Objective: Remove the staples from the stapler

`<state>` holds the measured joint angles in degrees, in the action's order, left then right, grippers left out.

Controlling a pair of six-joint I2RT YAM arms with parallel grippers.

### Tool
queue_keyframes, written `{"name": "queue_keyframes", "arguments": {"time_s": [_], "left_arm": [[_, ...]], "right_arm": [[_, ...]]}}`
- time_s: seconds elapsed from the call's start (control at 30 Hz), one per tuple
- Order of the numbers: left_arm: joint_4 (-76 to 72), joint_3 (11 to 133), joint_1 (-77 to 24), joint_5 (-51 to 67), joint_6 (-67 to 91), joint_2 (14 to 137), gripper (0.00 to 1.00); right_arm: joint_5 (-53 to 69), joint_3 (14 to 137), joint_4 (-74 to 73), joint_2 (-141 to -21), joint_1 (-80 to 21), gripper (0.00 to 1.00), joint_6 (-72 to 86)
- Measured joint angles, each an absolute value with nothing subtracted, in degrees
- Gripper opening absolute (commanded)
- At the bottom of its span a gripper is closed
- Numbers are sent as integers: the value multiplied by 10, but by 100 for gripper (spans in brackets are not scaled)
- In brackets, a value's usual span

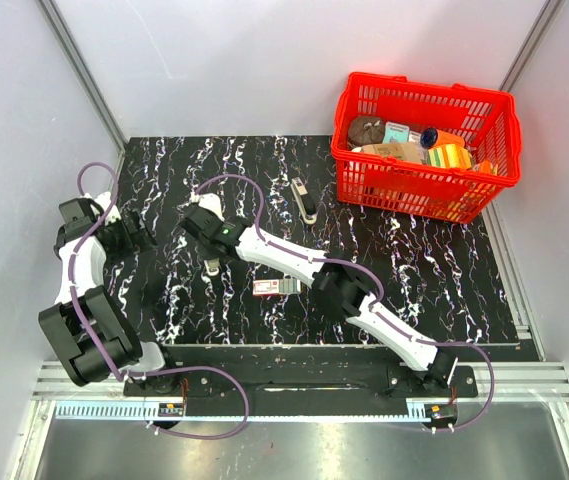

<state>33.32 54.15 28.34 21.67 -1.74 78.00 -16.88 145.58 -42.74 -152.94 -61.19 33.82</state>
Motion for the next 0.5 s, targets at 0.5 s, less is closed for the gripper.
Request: {"name": "queue_keyframes", "arguments": {"time_s": [0.5], "left_arm": [[332, 517, 102, 244, -89, 766, 99]], "right_arm": [[-107, 1200, -336, -1376, -584, 0, 415]]}}
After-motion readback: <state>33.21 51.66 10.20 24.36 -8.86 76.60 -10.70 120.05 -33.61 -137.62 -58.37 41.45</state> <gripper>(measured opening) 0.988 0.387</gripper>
